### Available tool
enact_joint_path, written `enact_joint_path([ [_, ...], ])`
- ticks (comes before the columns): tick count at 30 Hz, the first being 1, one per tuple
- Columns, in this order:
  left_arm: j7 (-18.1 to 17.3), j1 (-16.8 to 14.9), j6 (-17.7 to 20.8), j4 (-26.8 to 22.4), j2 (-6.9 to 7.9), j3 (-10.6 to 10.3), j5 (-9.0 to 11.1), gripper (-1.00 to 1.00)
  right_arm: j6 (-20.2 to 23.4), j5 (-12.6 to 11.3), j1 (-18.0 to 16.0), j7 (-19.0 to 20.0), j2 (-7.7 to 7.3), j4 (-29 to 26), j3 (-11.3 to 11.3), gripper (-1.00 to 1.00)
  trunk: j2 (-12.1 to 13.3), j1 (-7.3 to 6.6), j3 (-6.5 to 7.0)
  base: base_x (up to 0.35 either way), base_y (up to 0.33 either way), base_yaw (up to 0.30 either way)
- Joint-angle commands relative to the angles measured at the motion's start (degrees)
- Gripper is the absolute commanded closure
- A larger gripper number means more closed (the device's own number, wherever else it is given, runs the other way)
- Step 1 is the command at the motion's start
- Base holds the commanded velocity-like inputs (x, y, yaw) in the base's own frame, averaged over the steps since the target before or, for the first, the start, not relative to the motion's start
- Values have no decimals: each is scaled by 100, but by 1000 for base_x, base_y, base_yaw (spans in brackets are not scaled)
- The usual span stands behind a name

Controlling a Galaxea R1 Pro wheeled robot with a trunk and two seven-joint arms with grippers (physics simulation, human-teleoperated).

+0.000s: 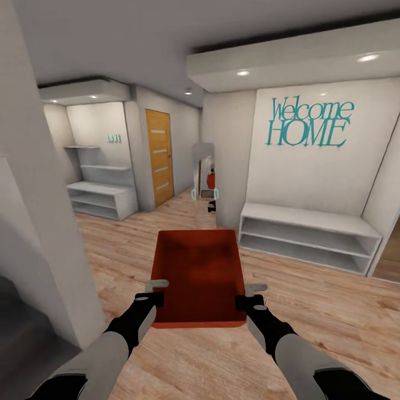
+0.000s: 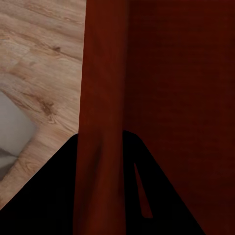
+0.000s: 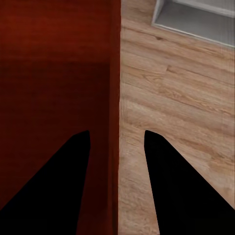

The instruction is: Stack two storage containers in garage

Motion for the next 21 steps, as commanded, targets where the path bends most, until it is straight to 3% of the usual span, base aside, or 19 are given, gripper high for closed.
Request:
enact_joint_path([
  [1,-14,0,-263,-24,-11,33,-40,100,12,-68,1,14,35,14,-32,100,-4,5,-3,322,0,258],
  [7,-14,1,-263,-25,-11,33,-38,100,12,-71,3,14,26,14,-32,100,-4,5,-3,322,0,154],
  [21,-14,-1,-263,-25,-11,33,-38,100,12,-68,4,6,38,14,-32,100,-4,5,-3,322,0,7],
])
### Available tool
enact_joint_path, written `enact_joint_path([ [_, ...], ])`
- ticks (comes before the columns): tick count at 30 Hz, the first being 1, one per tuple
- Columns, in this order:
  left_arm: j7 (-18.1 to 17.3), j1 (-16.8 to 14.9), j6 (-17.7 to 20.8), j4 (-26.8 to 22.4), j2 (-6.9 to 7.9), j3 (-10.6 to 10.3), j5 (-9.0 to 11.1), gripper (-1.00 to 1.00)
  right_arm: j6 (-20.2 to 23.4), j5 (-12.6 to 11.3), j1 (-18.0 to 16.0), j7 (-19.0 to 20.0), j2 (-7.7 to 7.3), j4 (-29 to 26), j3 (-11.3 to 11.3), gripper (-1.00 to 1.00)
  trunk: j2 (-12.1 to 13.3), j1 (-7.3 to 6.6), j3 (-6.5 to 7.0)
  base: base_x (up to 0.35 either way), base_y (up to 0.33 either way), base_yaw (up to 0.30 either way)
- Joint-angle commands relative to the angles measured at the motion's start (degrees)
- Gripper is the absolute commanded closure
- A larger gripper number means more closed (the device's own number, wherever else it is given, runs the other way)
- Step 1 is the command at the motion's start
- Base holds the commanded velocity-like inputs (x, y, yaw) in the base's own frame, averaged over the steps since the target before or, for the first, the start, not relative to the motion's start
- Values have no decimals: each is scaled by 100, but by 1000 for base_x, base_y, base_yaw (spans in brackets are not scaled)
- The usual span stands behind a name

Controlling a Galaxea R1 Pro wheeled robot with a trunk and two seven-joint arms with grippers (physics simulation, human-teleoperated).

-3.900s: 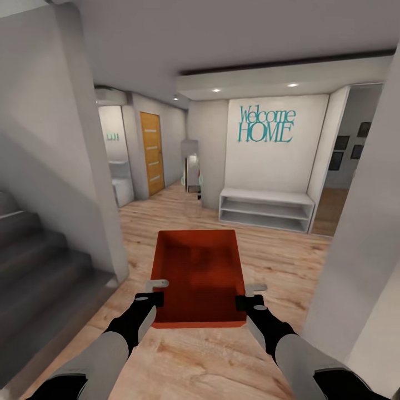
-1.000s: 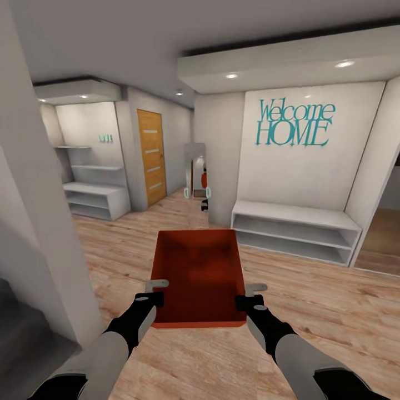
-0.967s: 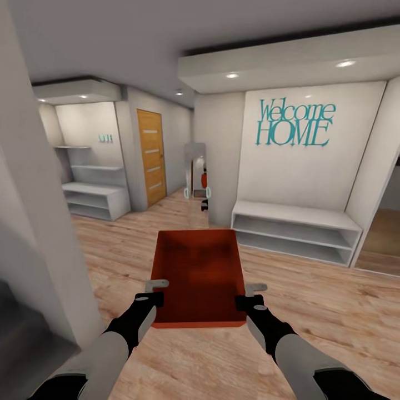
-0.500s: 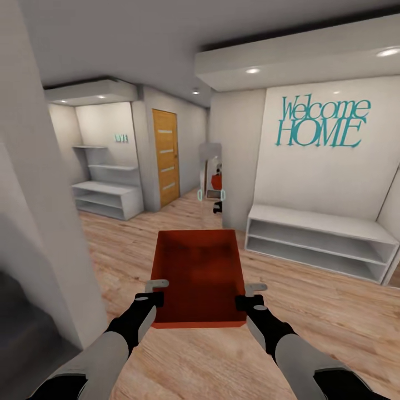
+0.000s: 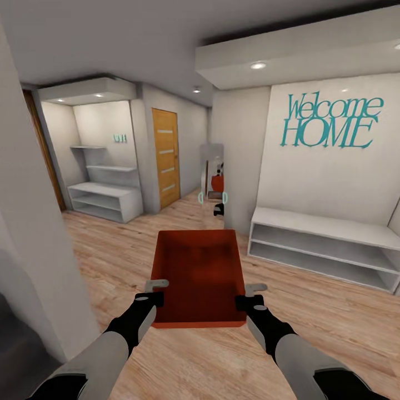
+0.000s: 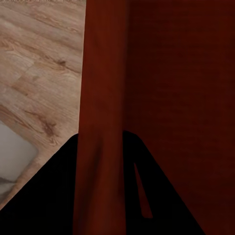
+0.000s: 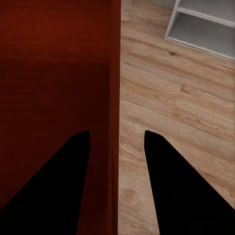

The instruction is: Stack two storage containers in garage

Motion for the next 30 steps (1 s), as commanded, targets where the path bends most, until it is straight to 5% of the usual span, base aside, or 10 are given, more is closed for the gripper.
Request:
enact_joint_path([
  [1,-12,0,-271,-24,-11,31,-31,100,13,-67,1,6,36,15,-27,100,-4,5,-2,322,0,0],
  [30,-12,2,-271,-24,-11,31,-31,100,10,-67,2,14,33,21,-27,100,-4,5,-2,322,0,0],
])
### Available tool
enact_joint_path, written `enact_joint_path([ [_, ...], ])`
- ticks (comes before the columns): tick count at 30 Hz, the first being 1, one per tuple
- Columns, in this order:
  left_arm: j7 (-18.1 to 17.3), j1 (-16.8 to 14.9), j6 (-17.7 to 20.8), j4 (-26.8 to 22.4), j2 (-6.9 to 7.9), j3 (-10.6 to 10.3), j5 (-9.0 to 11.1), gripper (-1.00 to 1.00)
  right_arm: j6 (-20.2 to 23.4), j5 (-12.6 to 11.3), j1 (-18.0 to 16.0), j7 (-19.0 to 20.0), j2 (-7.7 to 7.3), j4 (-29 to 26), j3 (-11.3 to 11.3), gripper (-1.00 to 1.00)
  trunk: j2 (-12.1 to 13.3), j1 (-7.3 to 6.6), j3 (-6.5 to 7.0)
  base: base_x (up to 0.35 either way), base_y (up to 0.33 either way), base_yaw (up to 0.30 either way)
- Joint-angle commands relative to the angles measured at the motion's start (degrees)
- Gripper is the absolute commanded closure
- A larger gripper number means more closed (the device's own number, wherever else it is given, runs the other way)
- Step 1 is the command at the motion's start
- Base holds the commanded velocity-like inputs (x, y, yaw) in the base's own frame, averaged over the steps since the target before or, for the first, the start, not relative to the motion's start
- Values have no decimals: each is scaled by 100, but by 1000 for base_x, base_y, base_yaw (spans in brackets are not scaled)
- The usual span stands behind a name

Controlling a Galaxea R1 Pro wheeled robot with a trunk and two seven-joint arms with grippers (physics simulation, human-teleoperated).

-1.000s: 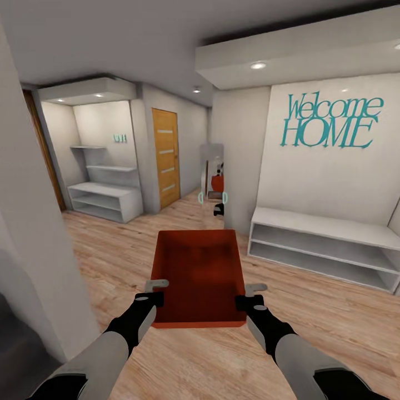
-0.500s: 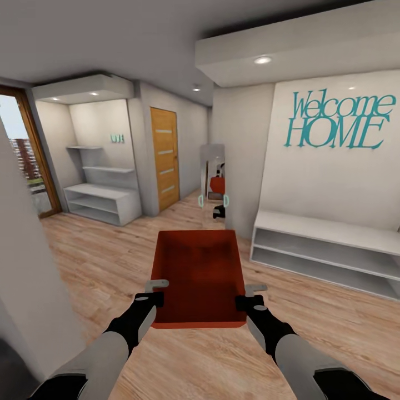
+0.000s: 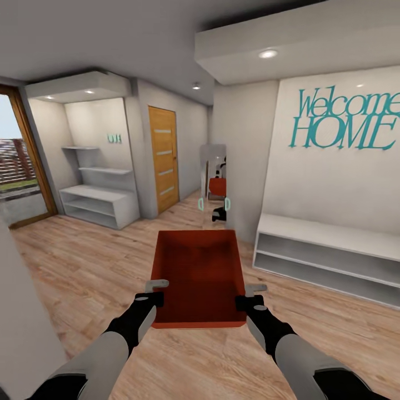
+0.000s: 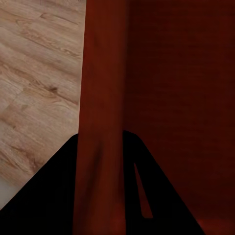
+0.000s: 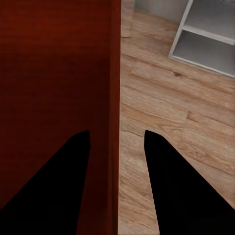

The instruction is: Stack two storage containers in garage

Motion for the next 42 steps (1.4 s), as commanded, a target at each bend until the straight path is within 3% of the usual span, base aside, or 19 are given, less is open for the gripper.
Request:
enact_joint_path([
  [1,-12,-2,-273,-24,-11,32,-30,100,13,-68,0,15,33,14,-25,100,-4,5,-3,322,0,0],
  [17,-12,-2,-273,-24,-12,32,-30,100,13,-68,-1,15,33,18,-22,100,-4,5,-3,322,0,2],
  [31,-12,2,-273,-24,-18,32,-30,100,15,-68,-1,9,25,12,-25,100,-4,5,-3,322,0,235],
  [42,-12,2,-273,-24,-19,32,-30,100,6,-68,-3,7,29,10,-25,100,-4,5,-3,322,0,31],
])
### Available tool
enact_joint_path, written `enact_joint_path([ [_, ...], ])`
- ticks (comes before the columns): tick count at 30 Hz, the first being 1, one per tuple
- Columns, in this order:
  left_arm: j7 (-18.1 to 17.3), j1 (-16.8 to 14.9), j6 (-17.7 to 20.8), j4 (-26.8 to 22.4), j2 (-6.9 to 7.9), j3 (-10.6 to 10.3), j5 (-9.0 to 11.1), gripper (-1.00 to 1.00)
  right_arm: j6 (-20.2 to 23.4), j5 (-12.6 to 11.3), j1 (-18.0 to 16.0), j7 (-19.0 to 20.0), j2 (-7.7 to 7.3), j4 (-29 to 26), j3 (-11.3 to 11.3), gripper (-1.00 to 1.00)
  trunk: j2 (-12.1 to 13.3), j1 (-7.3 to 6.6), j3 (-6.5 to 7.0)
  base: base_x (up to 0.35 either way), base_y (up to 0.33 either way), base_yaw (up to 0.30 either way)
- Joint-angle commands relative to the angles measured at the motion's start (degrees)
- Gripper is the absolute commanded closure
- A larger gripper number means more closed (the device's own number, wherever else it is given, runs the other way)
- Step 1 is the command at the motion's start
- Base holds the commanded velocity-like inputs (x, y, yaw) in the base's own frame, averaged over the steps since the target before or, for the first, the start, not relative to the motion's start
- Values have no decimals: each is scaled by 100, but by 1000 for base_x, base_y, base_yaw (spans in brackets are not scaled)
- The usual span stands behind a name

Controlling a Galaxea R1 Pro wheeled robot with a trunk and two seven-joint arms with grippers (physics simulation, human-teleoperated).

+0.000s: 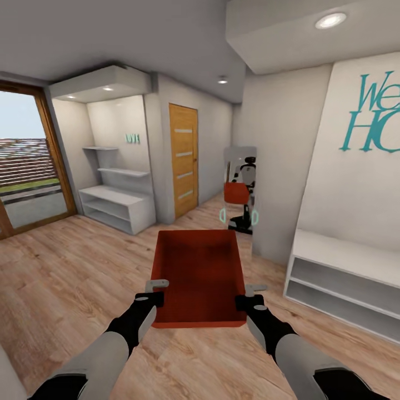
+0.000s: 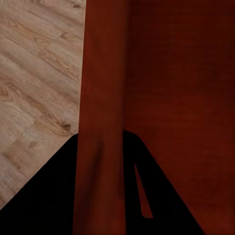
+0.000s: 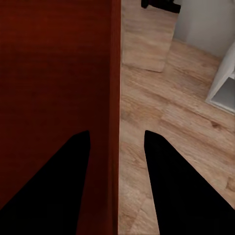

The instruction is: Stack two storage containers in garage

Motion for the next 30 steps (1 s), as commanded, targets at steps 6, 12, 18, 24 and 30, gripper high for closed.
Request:
enact_joint_path([
  [6,-13,0,-253,-23,-9,16,-18,100,12,-71,3,-4,39,18,-31,100,-4,5,-3,322,0,0],
  [12,-13,0,-254,-23,-8,17,-18,100,20,-74,4,-8,50,16,-31,100,-4,5,-3,322,0,49],
  [18,-13,-4,-255,-24,-4,17,-18,100,20,-71,1,-6,44,16,-31,100,-4,5,-3,322,0,234],
  [24,-13,-6,-257,-31,-2,17,-18,100,20,-71,2,-4,41,16,-31,100,-4,5,-3,322,0,268],
  [30,-13,-4,-260,-32,-4,17,-18,100,20,-71,1,-4,41,16,-31,100,-4,5,-3,322,0,269],
])
